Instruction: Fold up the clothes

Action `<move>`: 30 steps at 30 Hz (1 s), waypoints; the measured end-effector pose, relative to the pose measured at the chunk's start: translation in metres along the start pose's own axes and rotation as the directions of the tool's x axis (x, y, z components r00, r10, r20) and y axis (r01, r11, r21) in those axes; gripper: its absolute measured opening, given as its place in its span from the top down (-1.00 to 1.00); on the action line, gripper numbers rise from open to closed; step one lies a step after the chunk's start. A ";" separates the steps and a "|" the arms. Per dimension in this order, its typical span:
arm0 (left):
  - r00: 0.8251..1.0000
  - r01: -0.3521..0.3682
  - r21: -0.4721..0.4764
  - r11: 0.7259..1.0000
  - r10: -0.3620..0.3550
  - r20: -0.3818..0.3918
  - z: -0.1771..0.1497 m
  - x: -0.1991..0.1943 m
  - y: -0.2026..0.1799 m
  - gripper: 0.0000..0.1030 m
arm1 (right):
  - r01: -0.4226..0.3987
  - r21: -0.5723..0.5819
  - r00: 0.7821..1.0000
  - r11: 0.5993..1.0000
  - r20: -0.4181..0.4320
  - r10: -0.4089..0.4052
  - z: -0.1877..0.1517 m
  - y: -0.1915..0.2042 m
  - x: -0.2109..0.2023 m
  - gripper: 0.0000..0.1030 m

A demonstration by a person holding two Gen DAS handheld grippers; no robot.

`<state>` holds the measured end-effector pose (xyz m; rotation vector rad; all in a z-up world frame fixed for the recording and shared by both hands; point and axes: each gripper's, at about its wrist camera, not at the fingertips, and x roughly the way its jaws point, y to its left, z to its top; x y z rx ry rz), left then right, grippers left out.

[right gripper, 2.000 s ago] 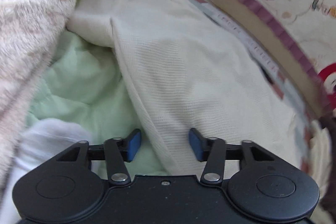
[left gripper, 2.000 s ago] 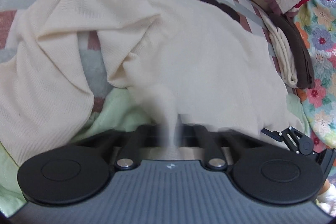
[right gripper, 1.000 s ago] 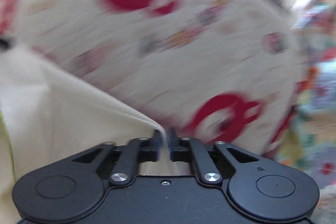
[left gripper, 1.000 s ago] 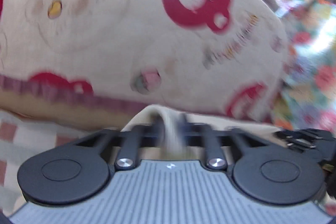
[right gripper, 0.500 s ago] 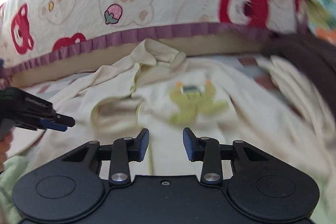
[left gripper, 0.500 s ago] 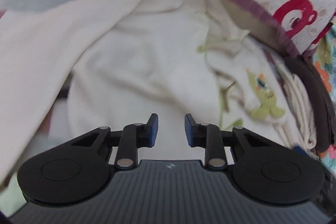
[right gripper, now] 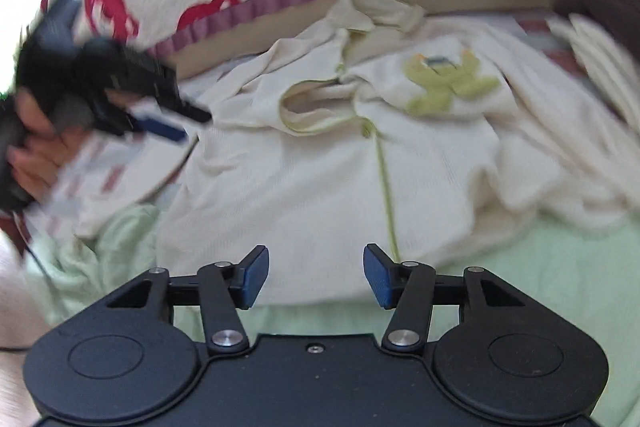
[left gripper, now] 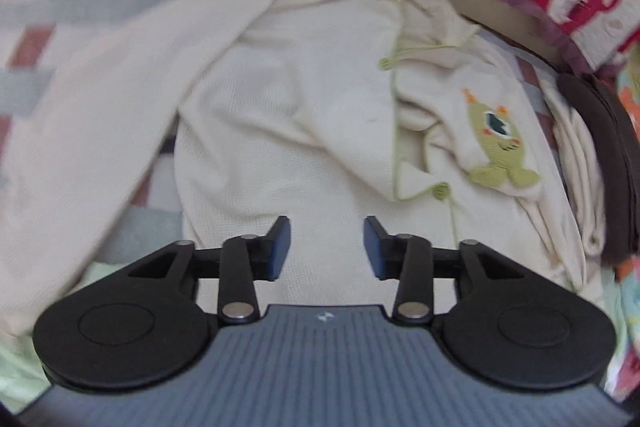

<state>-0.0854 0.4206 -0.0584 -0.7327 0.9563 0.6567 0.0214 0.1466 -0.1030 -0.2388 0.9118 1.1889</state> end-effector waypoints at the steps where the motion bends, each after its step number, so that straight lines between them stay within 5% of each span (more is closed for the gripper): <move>1: 1.000 0.000 0.021 1.000 0.000 0.013 0.000 -0.014 -0.002 0.20 | 0.030 -0.052 1.000 0.998 0.009 -0.029 0.004 0.012 0.002 -0.12; 6: 0.980 0.092 0.067 0.993 -0.103 0.173 -0.014 -0.078 0.038 0.20 | 0.107 -0.301 0.990 0.948 0.123 -0.073 0.019 0.068 -0.003 -0.05; 11: 0.936 -0.040 0.200 0.979 -0.034 0.351 -0.058 -0.086 0.111 0.25 | 0.169 -0.536 0.981 0.827 0.169 -0.090 0.024 0.108 0.002 0.07; 16: 0.951 0.045 0.063 0.997 -0.062 0.303 -0.043 -0.059 0.177 0.21 | 0.087 -0.564 0.995 0.821 0.012 -0.097 0.028 0.134 0.024 0.06; 20: 0.966 0.046 0.045 0.998 -0.056 0.253 -0.014 -0.027 0.180 0.20 | -0.020 -0.545 0.991 0.838 -0.121 -0.055 0.012 0.153 0.037 -0.04; 25: 0.972 0.063 0.128 0.990 -0.090 0.218 -0.008 0.007 0.177 0.20 | -0.042 -0.555 0.989 0.831 -0.139 -0.043 -0.007 0.168 0.080 -0.19; 28: 0.978 0.056 0.132 0.990 -0.081 0.191 -0.012 0.022 0.187 0.19 | 0.017 -0.600 0.990 0.800 -0.102 -0.098 -0.014 0.172 0.104 -0.26; 29: 0.982 0.050 0.119 0.992 -0.071 0.174 -0.012 0.026 0.192 0.19 | 0.042 -0.617 0.989 0.786 -0.084 -0.119 -0.016 0.173 0.111 -0.10; 30: 0.985 0.045 0.106 0.993 -0.062 0.161 -0.012 0.029 0.196 0.19 | 0.065 -0.624 0.989 0.779 -0.062 -0.132 -0.015 0.172 0.114 0.70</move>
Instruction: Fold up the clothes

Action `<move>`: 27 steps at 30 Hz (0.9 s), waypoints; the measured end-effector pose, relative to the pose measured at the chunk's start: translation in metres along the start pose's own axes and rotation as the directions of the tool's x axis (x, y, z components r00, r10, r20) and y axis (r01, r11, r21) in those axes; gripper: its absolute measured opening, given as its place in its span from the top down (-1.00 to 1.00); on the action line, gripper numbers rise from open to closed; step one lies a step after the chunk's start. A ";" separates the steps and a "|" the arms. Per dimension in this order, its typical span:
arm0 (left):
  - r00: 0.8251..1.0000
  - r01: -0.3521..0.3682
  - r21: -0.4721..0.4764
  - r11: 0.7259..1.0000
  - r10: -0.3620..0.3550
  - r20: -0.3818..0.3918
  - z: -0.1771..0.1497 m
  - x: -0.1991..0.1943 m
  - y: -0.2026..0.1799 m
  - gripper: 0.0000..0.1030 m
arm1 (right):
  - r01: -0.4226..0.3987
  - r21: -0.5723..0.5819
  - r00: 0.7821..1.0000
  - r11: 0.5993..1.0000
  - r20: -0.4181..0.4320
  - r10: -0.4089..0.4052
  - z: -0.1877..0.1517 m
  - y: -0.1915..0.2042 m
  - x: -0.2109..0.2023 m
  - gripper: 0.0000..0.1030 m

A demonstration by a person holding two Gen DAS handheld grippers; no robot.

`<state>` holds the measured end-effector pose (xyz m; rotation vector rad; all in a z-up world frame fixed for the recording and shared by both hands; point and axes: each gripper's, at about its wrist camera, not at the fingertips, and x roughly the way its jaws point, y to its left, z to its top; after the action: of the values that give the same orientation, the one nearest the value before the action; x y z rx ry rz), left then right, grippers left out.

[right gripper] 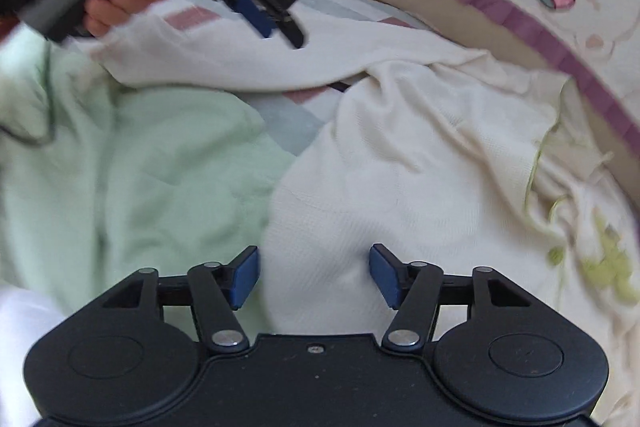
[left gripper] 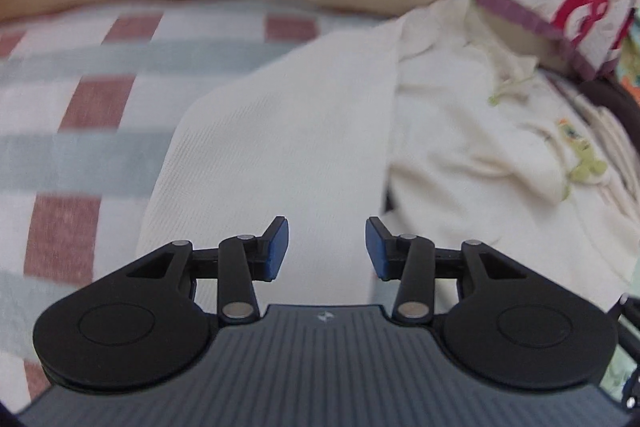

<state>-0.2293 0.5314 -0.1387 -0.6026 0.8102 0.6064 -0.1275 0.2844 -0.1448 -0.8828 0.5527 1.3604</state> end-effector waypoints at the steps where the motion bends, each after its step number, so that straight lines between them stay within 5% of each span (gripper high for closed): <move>1: 1.000 -0.007 -0.008 1.000 0.007 0.000 0.001 0.000 0.004 0.19 | 0.017 0.014 1.000 1.000 0.023 -0.017 0.001 -0.007 -0.004 0.83; 5: 0.999 0.010 -0.019 1.000 -0.009 0.052 0.009 -0.014 0.010 0.11 | 0.069 0.247 0.983 0.967 0.149 -0.108 0.008 -0.068 -0.040 0.84; 11: 1.000 0.011 0.143 0.990 -0.009 -0.014 -0.001 -0.021 -0.031 -0.32 | 0.204 0.433 0.954 0.878 0.115 -0.278 0.007 -0.145 -0.044 0.84; 17: 0.987 -0.140 0.280 0.950 0.155 -0.032 -0.022 0.006 -0.053 -0.33 | 0.074 0.506 0.964 0.859 0.186 -0.192 -0.003 -0.138 -0.041 0.83; 21: 0.984 -0.167 0.260 0.951 0.176 -0.011 -0.017 0.017 -0.042 -0.36 | 0.038 0.473 0.974 0.880 0.180 -0.139 -0.004 -0.128 -0.029 0.78; 25: 0.990 -0.119 0.224 0.967 0.132 -0.043 -0.014 0.034 -0.039 -0.62 | 0.031 0.485 0.978 0.874 0.164 -0.126 -0.008 -0.129 -0.020 0.68; 27: 0.990 -0.129 0.252 0.959 0.141 -0.031 -0.014 0.038 -0.044 -0.65 | 0.031 0.490 0.981 0.871 0.154 -0.121 -0.012 -0.127 -0.018 0.42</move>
<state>-0.1848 0.5018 -0.1657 -0.3340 0.9622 0.6041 -0.0044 0.2669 -0.1102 -0.3598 0.6735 1.1390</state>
